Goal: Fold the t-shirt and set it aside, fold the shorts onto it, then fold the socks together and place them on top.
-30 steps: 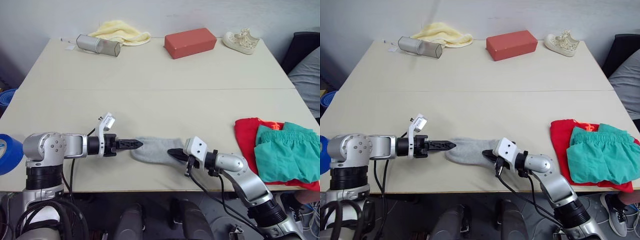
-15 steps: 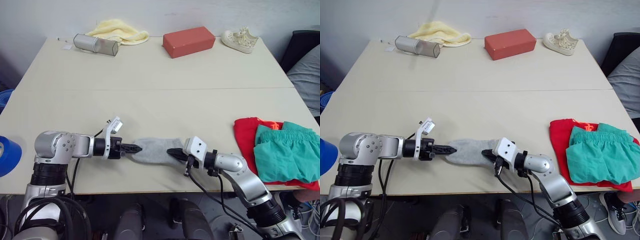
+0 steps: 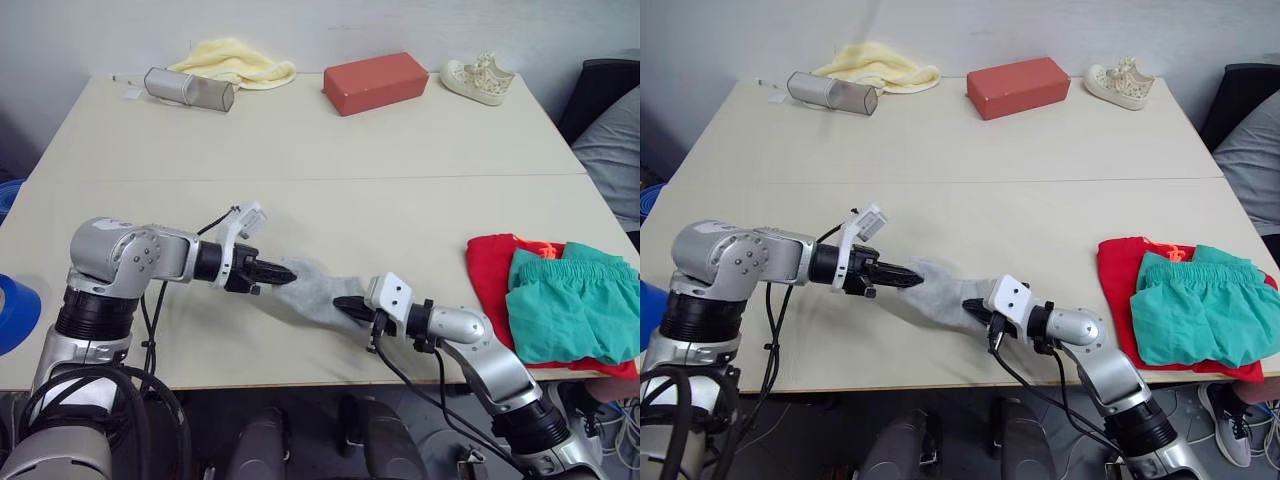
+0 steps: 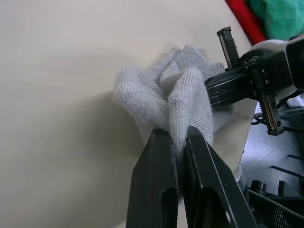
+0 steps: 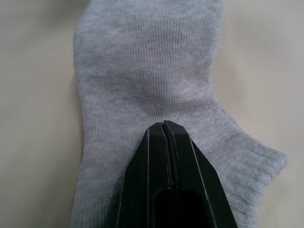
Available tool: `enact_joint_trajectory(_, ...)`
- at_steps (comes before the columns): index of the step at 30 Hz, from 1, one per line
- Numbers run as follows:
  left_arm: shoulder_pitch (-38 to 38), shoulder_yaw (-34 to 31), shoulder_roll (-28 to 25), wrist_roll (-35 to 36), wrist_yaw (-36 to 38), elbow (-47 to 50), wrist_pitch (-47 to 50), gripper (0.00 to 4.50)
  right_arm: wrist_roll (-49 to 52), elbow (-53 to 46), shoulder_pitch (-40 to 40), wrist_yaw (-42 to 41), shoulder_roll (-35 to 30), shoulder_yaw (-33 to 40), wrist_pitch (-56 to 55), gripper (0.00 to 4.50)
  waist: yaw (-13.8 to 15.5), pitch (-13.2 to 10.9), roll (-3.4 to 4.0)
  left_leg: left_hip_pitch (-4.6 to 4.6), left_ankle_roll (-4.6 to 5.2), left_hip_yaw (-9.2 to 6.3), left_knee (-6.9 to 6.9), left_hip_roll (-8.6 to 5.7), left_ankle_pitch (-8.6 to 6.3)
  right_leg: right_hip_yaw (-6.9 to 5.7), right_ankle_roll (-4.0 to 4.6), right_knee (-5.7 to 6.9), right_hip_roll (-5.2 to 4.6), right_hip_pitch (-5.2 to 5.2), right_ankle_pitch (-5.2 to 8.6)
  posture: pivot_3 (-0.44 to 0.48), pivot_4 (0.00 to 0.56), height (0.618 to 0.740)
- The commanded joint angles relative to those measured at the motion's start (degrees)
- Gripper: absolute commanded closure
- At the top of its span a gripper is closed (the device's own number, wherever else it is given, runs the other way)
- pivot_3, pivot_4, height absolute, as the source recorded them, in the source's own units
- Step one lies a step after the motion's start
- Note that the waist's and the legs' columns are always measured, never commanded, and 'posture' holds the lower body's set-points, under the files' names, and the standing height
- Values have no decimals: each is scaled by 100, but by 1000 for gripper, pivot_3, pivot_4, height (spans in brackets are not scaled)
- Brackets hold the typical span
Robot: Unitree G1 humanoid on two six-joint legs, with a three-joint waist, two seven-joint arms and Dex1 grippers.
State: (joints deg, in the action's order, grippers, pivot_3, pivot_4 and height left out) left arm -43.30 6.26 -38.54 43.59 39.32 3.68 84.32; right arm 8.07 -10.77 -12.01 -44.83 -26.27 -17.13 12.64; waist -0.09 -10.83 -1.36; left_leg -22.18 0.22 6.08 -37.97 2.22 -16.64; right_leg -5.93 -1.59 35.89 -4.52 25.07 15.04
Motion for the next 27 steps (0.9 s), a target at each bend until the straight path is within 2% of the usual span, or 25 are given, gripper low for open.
enact_joint_trajectory(1, -250, 129, 229, -18, 0, 275, -50, 4457, -61, -65, 101, 34, -7, 24, -2, 4500, 10, 0, 0, 0, 1, 0, 0, 0, 0, 0, 0, 0, 0, -1, 0, 0, 150, 740)
enact_joint_trajectory(6, -404, 124, 635, -103, -94, 274, -224, 4457, -80, -77, 95, 64, 36, -12, 30, 4500, 8, -1, -1, 0, 4, -1, -1, -2, 1, 1, -1, 0, 0, -2, 0, 0, 150, 740)
enact_joint_trajectory(13, -349, 399, 749, -174, 156, 340, -492, 4457, -86, -41, 61, 72, 49, -17, 44, 4500, 4, -1, -2, 1, -15, -1, 0, -1, 12, 1, -2, 1, 4, -2, 1, 0, 150, 740)
enact_joint_trajectory(16, -302, 531, 736, -150, 324, 340, -581, 3696, -86, -43, 55, 84, 61, -19, 57, 4500, 1, -2, -3, 0, -15, -1, -1, -2, 13, 2, -2, 0, 3, -2, 1, 0, 150, 740)
enact_joint_trajectory(27, 59, 771, 858, -450, 974, 257, -1807, 253, -1, -259, 78, 132, 2, 131, 218, 4500, 2, -2, -4, 0, 0, -1, -1, -2, 7, 2, -1, 0, 4, -3, 1, 0, 150, 740)
